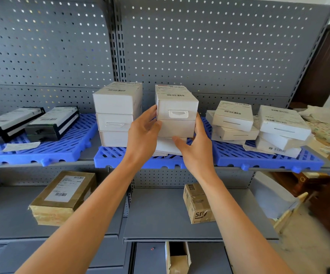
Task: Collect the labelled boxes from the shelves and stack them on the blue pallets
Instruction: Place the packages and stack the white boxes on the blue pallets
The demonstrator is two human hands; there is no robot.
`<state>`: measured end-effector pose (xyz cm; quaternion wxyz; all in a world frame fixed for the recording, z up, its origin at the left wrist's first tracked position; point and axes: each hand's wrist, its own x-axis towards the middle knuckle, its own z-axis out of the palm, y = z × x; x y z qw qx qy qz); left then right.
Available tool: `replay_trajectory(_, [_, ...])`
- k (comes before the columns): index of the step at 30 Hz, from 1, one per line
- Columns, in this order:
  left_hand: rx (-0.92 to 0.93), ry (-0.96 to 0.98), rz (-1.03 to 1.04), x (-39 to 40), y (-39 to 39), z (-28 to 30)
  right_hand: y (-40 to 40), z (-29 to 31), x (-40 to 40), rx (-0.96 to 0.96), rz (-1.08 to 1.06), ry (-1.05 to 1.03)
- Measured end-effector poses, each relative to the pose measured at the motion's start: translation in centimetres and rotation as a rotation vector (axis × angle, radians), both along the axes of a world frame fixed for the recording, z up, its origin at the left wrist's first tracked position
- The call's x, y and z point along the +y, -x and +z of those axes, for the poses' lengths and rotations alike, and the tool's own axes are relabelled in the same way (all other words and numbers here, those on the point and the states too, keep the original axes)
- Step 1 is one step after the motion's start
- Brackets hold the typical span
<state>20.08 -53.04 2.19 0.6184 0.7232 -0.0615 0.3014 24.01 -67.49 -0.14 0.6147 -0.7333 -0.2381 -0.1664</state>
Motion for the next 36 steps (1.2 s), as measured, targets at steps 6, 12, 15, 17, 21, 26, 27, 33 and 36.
replay_trajectory(6, [0.038,0.074,-0.05,-0.6,-0.5,0.4,-1.4,0.6,-0.6,-0.018,-0.053,0.067])
replay_trajectory(12, [0.008,0.07,-0.044,-1.1,-0.5,0.5,-1.7,0.0,-0.9,-0.024,-0.091,0.067])
replay_trajectory(15, [0.006,0.058,-0.038,-1.1,-0.5,0.3,-1.6,-0.2,-1.1,-0.048,-0.106,0.072])
replay_trajectory(17, [0.02,0.05,-0.033,-1.0,-0.6,0.2,-1.5,-0.2,-1.4,-0.056,-0.112,0.076])
replay_trajectory(21, [0.038,0.026,-0.037,-1.0,-0.6,0.0,-1.5,-0.4,-1.6,-0.065,-0.134,0.09])
replay_trajectory(26, [0.048,0.021,-0.056,-0.8,-0.7,-0.4,-1.6,-0.7,-1.5,-0.073,-0.13,0.104])
replay_trajectory(27, [0.052,0.011,-0.059,-0.7,-0.7,-0.5,-1.7,-0.7,-1.5,-0.075,-0.131,0.105])
replay_trajectory(33, [0.057,-0.036,-0.051,-0.3,-1.0,-0.8,-1.7,-0.9,-1.7,-0.061,-0.123,0.119])
replay_trajectory(36, [0.05,-0.079,-0.024,-0.4,-0.8,-1.4,-1.6,-1.4,-1.9,-0.029,-0.125,0.114])
